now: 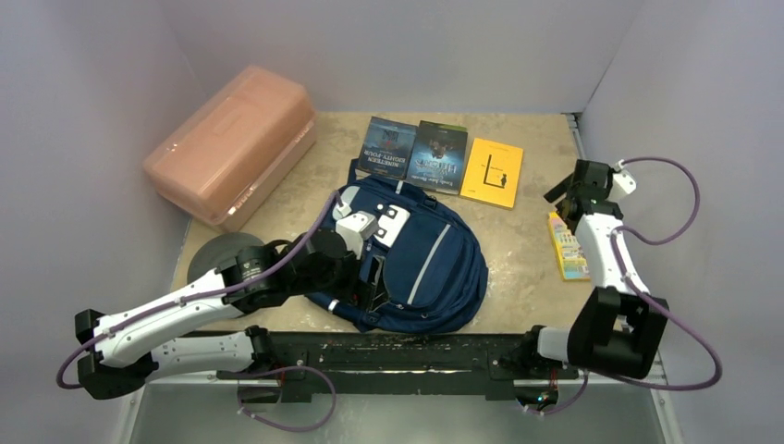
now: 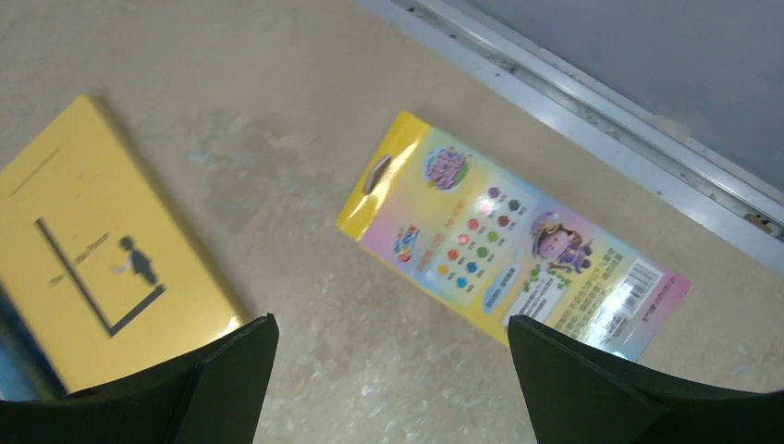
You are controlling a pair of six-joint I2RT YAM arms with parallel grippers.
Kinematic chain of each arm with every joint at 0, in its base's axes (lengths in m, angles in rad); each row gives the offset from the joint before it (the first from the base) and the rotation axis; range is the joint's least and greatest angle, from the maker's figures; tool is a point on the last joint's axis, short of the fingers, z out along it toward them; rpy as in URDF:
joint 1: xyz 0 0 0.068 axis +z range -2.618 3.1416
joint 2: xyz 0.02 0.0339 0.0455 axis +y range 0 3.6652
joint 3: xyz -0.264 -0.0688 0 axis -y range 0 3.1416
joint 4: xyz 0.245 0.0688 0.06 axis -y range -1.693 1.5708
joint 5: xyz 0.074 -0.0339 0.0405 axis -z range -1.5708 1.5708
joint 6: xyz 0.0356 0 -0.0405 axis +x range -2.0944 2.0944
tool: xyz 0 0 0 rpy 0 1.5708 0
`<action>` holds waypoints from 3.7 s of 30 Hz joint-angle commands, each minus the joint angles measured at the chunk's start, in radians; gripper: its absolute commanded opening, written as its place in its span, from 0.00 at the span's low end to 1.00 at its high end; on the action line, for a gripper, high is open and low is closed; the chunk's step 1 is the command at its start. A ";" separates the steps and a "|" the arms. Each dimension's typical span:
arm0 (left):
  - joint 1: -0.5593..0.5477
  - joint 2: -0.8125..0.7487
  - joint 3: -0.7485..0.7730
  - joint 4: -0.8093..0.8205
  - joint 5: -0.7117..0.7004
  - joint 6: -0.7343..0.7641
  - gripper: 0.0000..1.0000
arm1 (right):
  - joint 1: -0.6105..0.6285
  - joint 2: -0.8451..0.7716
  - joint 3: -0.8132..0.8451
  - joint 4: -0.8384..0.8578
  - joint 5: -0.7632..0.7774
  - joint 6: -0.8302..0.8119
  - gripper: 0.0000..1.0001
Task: Pack the student bag
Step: Move the stationery to the center of the board.
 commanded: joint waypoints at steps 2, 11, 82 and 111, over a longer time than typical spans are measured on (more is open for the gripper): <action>0.008 -0.060 0.019 -0.031 0.013 0.058 0.83 | -0.140 0.088 0.005 0.127 0.013 -0.009 0.99; 0.017 -0.120 -0.004 -0.045 -0.006 0.084 0.83 | -0.192 0.277 0.016 0.165 0.115 -0.062 0.99; 0.046 1.035 0.907 0.062 0.154 0.209 0.90 | -0.265 0.294 -0.065 0.466 -0.709 -0.143 0.86; 0.043 0.503 0.420 0.104 0.314 0.235 0.90 | -0.345 0.583 -0.097 0.685 -1.060 -0.142 0.34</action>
